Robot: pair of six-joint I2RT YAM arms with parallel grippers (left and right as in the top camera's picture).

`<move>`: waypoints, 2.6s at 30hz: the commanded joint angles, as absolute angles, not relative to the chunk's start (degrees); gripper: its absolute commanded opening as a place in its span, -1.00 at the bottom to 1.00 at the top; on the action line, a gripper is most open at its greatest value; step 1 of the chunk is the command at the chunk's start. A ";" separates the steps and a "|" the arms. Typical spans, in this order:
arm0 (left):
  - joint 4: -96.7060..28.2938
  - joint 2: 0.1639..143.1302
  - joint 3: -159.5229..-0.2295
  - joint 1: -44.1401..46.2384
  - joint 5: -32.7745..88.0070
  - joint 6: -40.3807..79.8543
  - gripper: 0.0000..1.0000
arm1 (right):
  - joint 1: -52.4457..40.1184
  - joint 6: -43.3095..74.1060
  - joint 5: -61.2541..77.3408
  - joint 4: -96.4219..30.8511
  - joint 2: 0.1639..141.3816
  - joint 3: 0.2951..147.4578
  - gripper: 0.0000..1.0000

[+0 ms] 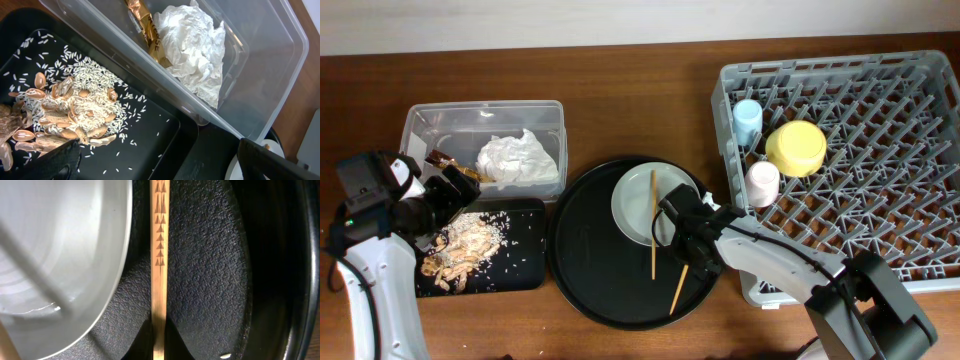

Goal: Sort waste into correct bins and load items into the dishwasher rack
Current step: 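Grasp one wooden chopstick with the right gripper and place it in the rack, then grasp the second chopstick with the right gripper and stand it in the rack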

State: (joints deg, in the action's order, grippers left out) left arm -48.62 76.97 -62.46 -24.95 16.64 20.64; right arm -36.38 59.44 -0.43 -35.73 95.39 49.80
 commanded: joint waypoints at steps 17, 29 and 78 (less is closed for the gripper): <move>-48.58 76.38 -62.52 -25.30 16.69 21.21 0.98 | -21.82 9.30 -11.60 -55.33 76.34 72.20 -0.92; -48.58 76.38 -62.52 -25.30 16.67 21.19 0.98 | 5.93 -24.58 -19.75 -45.47 84.42 72.27 -0.92; -48.58 76.38 -62.52 -25.30 16.67 21.19 0.98 | -38.61 35.05 -3.42 -47.03 113.47 79.72 0.07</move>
